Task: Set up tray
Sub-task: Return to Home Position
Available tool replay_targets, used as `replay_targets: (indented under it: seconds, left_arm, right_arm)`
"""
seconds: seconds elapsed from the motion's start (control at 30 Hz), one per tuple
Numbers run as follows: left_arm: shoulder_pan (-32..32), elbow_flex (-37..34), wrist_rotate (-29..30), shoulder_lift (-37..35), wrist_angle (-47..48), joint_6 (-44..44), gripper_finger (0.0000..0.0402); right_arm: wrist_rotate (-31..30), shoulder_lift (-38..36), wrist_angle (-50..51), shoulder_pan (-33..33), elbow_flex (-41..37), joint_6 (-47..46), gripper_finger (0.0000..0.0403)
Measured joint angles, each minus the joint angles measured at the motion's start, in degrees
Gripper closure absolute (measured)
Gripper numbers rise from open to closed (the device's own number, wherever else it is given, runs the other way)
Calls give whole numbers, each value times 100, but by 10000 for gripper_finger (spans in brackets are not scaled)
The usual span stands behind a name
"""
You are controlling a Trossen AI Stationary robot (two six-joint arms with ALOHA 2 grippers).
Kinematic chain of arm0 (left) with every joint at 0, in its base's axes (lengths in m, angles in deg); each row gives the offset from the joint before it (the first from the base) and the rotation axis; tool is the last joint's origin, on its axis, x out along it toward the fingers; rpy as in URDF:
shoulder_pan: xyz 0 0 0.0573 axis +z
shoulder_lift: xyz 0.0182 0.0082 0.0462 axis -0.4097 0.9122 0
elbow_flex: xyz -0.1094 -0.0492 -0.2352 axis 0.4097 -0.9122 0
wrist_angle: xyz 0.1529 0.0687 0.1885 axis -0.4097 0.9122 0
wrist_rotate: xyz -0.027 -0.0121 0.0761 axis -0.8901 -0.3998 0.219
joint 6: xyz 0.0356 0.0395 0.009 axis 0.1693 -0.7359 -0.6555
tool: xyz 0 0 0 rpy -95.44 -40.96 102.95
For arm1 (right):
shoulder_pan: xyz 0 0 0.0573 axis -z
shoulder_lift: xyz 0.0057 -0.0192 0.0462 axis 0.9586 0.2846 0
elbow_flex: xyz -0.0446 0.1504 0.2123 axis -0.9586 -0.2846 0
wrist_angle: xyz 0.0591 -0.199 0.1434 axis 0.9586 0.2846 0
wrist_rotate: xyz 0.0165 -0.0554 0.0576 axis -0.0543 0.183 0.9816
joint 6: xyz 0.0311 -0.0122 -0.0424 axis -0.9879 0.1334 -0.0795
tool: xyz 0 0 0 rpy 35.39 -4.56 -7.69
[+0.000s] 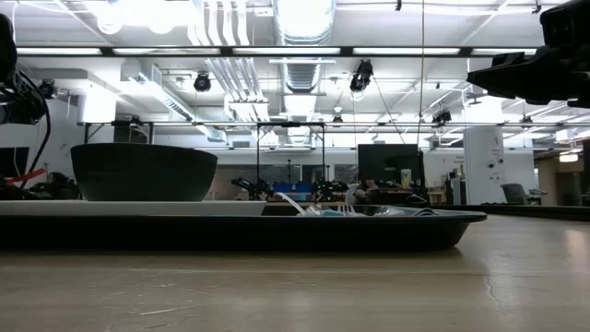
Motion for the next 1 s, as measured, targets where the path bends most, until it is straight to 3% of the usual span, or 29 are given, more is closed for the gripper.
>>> replay_targets:
  seconds: [0.57,1.0]
  left_arm:
    - [2,1,0,2,0,0,246]
    - [2,0,-1,0,0,0,246]
  right_arm:
    - [-1,0,0,2,0,0,318]
    - [-2,0,1,2,0,0,335]
